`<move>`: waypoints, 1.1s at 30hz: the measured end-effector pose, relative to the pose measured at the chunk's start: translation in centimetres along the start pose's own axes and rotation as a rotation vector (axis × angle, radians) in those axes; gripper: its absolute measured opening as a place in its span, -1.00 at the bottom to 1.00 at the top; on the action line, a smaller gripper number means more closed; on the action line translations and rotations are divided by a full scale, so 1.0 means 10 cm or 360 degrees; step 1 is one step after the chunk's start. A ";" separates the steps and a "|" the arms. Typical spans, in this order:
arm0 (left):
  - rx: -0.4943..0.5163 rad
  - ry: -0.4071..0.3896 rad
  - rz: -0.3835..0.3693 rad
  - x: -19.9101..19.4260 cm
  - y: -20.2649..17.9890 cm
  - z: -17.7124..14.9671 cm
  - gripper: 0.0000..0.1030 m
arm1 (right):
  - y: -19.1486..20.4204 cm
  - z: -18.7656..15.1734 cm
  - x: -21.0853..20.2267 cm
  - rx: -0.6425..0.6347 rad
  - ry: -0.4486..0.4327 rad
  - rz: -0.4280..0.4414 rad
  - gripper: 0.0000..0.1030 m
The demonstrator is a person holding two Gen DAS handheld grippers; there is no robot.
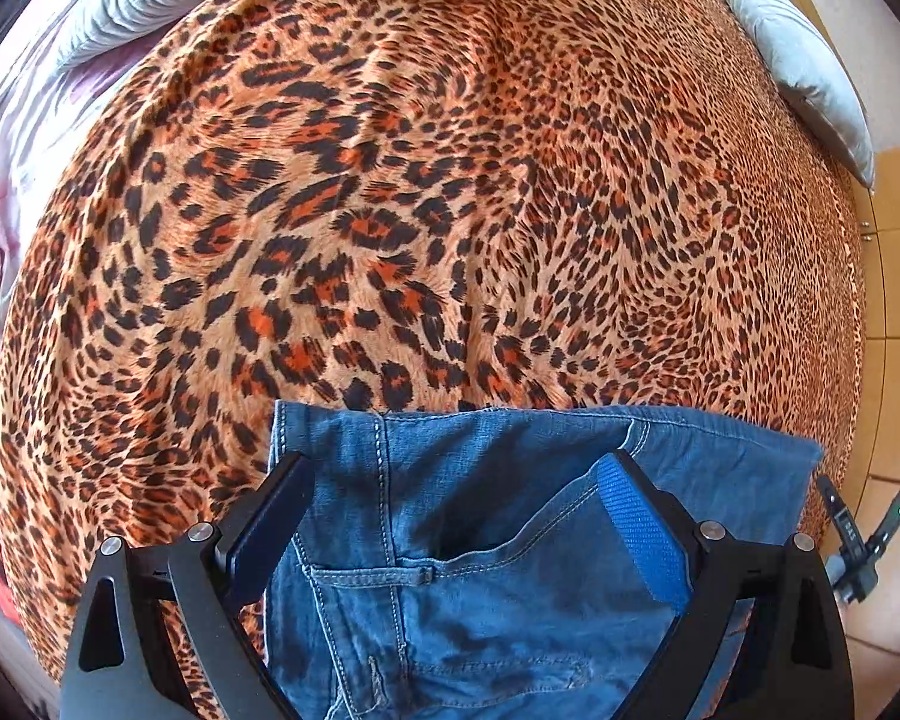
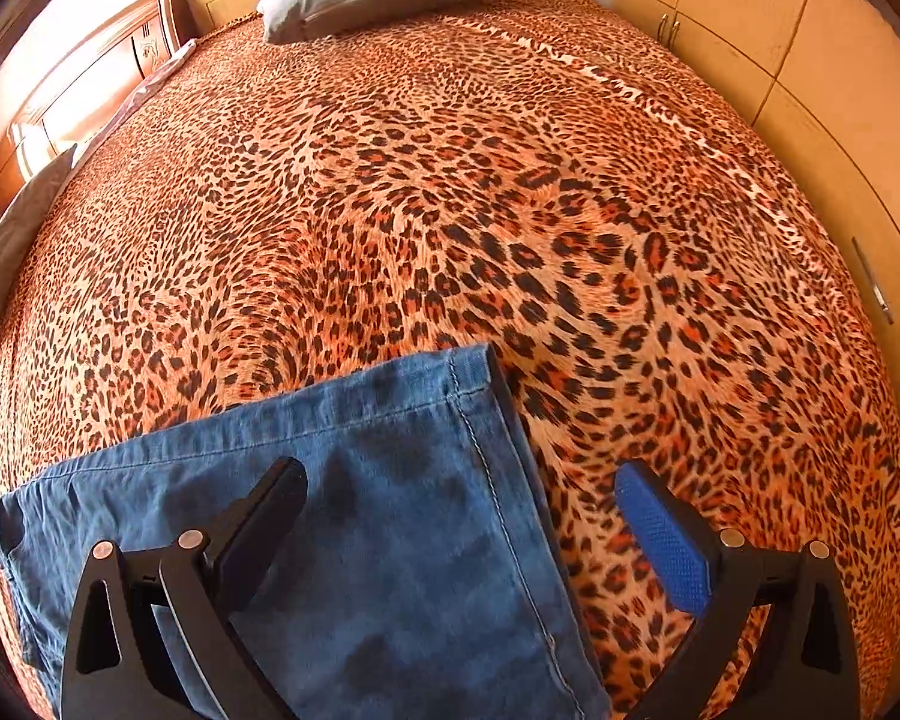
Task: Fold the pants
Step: 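Lower the left gripper to the waistband while the right gripper lowers to the leg hem, then close the left gripper on the waistband while the right gripper closes on the hem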
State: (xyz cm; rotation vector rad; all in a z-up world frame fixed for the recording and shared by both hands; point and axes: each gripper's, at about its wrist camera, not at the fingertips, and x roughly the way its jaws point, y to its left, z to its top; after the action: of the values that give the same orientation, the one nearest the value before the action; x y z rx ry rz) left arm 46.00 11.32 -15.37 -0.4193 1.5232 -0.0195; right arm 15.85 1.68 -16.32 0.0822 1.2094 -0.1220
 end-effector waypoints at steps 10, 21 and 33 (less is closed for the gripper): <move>0.0644 0.0308 0.0255 0.46 -0.20 0.27 0.87 | 0.08 0.19 0.16 -0.0183 0.0088 0.0241 0.99; 0.1363 0.0532 0.0464 0.94 -0.38 0.12 0.87 | 0.95 0.18 0.10 -0.1138 0.0465 0.0387 0.96; 0.1571 0.0757 0.0709 1.97 -0.40 0.43 0.94 | 1.34 0.06 0.67 -0.1629 0.0804 0.0190 0.99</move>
State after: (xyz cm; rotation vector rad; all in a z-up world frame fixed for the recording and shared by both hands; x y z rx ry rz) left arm 52.38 3.39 -33.18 0.7596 1.8265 -0.5284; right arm 20.61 14.53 -22.38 -0.7469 1.6365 0.6613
